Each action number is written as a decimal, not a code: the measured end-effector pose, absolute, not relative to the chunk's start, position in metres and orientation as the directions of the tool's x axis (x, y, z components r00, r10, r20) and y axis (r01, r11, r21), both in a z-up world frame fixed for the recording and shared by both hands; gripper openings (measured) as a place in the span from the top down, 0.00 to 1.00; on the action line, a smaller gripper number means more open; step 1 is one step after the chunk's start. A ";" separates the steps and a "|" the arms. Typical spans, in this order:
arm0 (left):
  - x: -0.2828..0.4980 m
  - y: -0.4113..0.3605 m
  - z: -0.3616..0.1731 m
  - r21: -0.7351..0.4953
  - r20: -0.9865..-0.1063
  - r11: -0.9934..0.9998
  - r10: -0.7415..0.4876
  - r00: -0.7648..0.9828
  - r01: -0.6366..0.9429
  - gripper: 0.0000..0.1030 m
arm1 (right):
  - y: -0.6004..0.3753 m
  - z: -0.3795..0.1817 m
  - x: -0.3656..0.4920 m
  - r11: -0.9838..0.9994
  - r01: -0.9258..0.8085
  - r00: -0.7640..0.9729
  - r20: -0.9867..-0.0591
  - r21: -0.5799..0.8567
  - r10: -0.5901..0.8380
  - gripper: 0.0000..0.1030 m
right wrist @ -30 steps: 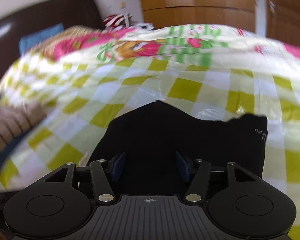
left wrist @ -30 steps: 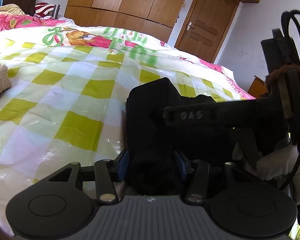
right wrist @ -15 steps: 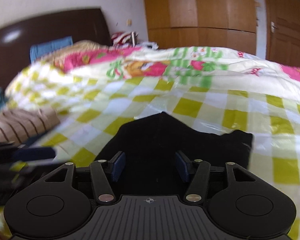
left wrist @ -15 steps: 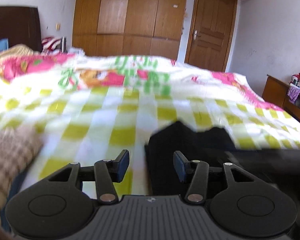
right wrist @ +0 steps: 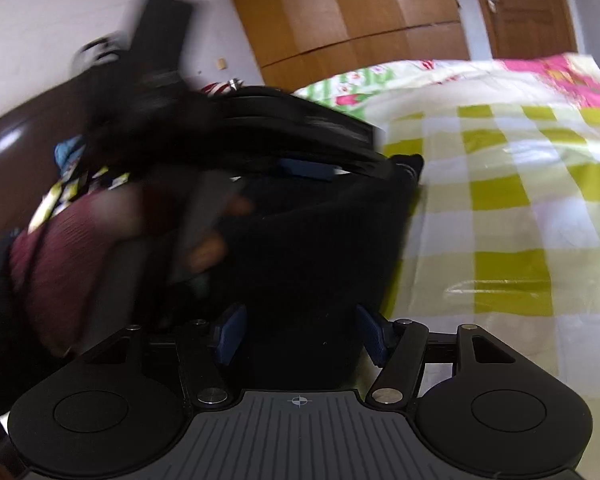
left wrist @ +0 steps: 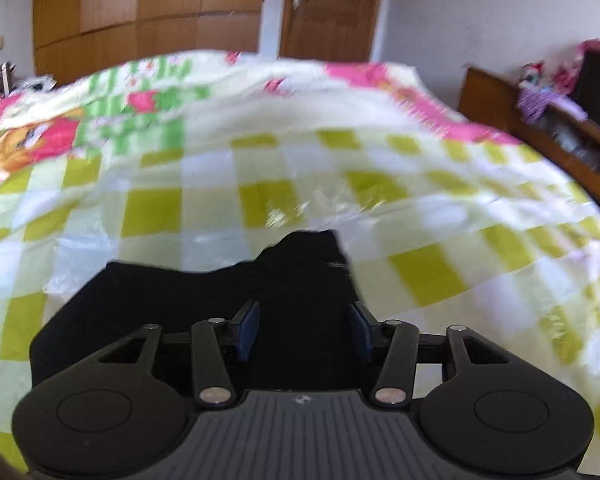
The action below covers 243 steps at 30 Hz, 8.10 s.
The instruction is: Fold small clothes
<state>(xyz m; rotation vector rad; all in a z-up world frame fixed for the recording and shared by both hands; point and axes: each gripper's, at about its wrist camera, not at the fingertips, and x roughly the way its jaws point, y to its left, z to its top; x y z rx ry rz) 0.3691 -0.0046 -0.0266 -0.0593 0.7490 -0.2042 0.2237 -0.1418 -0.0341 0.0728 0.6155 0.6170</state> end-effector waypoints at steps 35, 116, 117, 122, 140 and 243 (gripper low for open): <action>0.245 0.115 0.005 -0.135 -0.542 0.986 0.006 0.840 -0.095 0.38 | -0.160 -0.030 0.219 0.801 -0.502 0.611 -0.521 0.327 0.596 0.36; 0.060 0.042 -0.012 -0.088 -0.682 0.992 0.003 0.732 -0.086 0.04 | -0.137 -0.013 0.087 0.953 -0.283 0.695 -0.661 0.111 0.283 0.30; 0.060 0.042 -0.012 -0.091 -0.680 0.992 0.000 0.734 -0.085 0.03 | -0.137 -0.014 0.087 0.953 -0.281 0.695 -0.662 0.109 0.281 0.30; 0.059 0.041 -0.009 -0.089 -0.675 0.992 0.003 0.738 -0.085 0.00 | -0.137 -0.015 0.087 0.955 -0.277 0.693 -0.667 0.104 0.274 0.30; 0.059 0.041 -0.015 -0.087 -0.690 0.990 0.022 0.723 -0.113 0.00 | -0.140 -0.018 0.086 0.956 -0.272 0.694 -0.667 0.108 0.273 0.29; 0.060 0.037 -0.020 0.023 -0.700 0.990 0.116 0.705 -0.140 0.00 | -0.138 -0.033 0.077 0.963 -0.255 0.676 -0.696 0.088 0.242 0.28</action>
